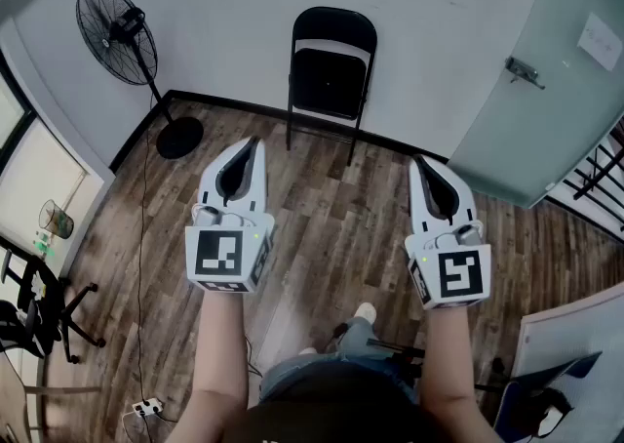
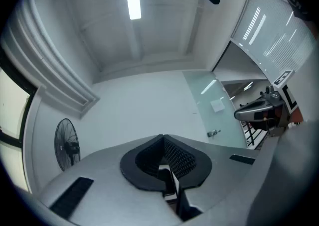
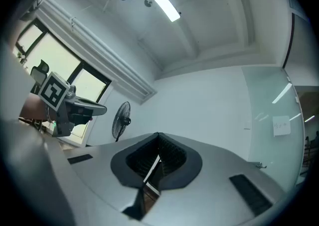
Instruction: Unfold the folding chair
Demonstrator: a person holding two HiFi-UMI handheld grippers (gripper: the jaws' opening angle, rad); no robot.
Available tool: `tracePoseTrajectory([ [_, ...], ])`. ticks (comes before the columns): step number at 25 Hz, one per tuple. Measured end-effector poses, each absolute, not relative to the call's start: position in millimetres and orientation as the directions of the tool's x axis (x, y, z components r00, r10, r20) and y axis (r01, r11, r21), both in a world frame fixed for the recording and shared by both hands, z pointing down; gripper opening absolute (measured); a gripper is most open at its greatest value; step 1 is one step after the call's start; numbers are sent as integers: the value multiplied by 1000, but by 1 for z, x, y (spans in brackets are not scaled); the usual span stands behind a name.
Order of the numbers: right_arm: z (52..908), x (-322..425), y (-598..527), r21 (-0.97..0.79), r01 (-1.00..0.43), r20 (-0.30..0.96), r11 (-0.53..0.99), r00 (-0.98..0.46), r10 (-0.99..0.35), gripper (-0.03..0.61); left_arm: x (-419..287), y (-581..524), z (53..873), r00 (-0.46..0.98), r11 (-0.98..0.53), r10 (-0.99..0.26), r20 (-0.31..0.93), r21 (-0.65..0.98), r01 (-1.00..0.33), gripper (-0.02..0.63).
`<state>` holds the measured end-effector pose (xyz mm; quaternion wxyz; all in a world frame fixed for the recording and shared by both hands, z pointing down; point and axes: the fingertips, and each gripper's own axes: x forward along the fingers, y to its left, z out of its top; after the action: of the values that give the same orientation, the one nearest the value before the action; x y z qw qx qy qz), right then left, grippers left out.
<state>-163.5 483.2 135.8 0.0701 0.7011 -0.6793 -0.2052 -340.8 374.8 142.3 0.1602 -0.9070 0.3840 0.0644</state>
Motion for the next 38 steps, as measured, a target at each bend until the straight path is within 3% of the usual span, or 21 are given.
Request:
tracePoseTrajectory([
  [14,148,-152,472,277,-956,-167,-97,52,-985,-3,-337,363,153,723,-683,-668,-175,-242,-689,-2],
  [15,151,-146,465,254,-964,-150,-75,37,-988,47,-330,359,157,736,-702,-658,-158,-226,-676,41],
  [17,157,-136,448,199,-980,-124,-29,5,-992,415,-315,347,162,760,-740,-636,-134,-170,-650,391],
  [18,158,-129,440,177,-984,-125,-26,4,-992,490,-310,340,162,757,-743,-639,-137,-141,-654,487],
  [20,159,-114,428,156,-987,-138,-48,27,-990,565,-304,325,161,734,-728,-662,-151,-104,-678,527],
  [25,156,-76,397,168,-984,-149,-59,34,-988,575,-272,288,159,713,-712,-688,-137,-68,-699,570],
  [38,156,19,330,174,-984,-120,-42,21,-993,574,-190,216,153,661,-656,-739,-130,-86,-750,572],
])
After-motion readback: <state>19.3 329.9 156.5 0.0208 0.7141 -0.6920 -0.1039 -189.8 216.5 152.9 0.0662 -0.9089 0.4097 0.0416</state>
